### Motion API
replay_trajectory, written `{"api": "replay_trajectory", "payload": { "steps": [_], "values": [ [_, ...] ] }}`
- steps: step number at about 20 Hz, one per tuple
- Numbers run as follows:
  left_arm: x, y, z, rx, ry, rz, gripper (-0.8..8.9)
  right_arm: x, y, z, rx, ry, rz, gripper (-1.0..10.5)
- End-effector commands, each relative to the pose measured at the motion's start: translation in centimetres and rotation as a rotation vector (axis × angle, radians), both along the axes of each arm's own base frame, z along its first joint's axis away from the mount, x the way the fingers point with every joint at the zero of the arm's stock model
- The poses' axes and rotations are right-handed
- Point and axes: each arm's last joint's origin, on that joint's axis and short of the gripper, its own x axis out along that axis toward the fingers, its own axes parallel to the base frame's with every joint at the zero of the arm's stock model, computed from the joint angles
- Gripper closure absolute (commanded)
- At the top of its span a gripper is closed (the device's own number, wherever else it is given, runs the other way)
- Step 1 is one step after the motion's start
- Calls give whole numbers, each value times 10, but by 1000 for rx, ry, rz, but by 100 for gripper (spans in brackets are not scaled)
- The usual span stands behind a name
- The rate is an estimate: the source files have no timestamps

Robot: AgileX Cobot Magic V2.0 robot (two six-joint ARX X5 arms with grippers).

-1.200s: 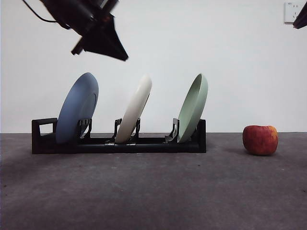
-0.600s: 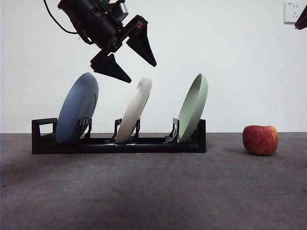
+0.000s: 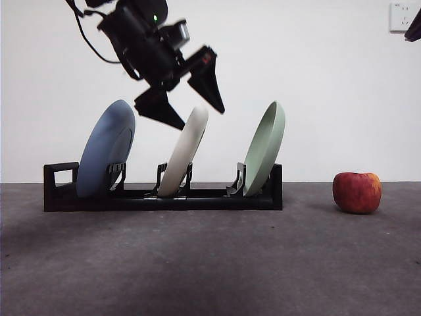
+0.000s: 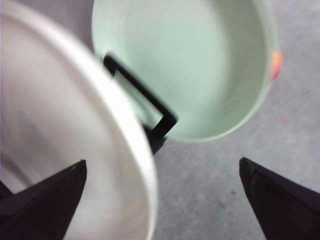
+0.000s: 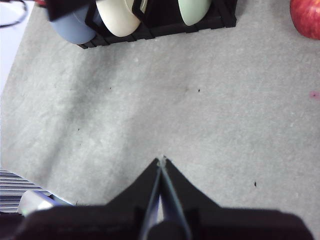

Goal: Take the yellow plate from the plate rack,put the plate on the table,take the apple from the table,put the apple in the plate

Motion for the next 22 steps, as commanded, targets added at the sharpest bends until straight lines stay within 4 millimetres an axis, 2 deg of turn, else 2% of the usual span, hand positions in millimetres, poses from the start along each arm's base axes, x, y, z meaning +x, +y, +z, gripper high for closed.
{"api": "replay_trajectory", "payload": {
  "steps": [1, 4, 16, 18, 22],
  "values": [
    [2, -1, -5, 2, 11, 5, 585, 0, 0, 1, -3, -1, 5, 947],
    [3, -2, -4, -3, -1, 4, 828, -2, 0, 0, -4, 19, 5, 947],
    [4, 2, -4, -10, 7, 12, 826, -2, 0, -1, -4, 26, 5, 947],
    [3, 5, 1, -20, 5, 27, 826, -2, 0, -1, -5, 27, 5, 947],
    [-3, 16, 24, -65, -30, 24, 826, -2, 0, -1, -4, 27, 5, 947]
  ]
}}
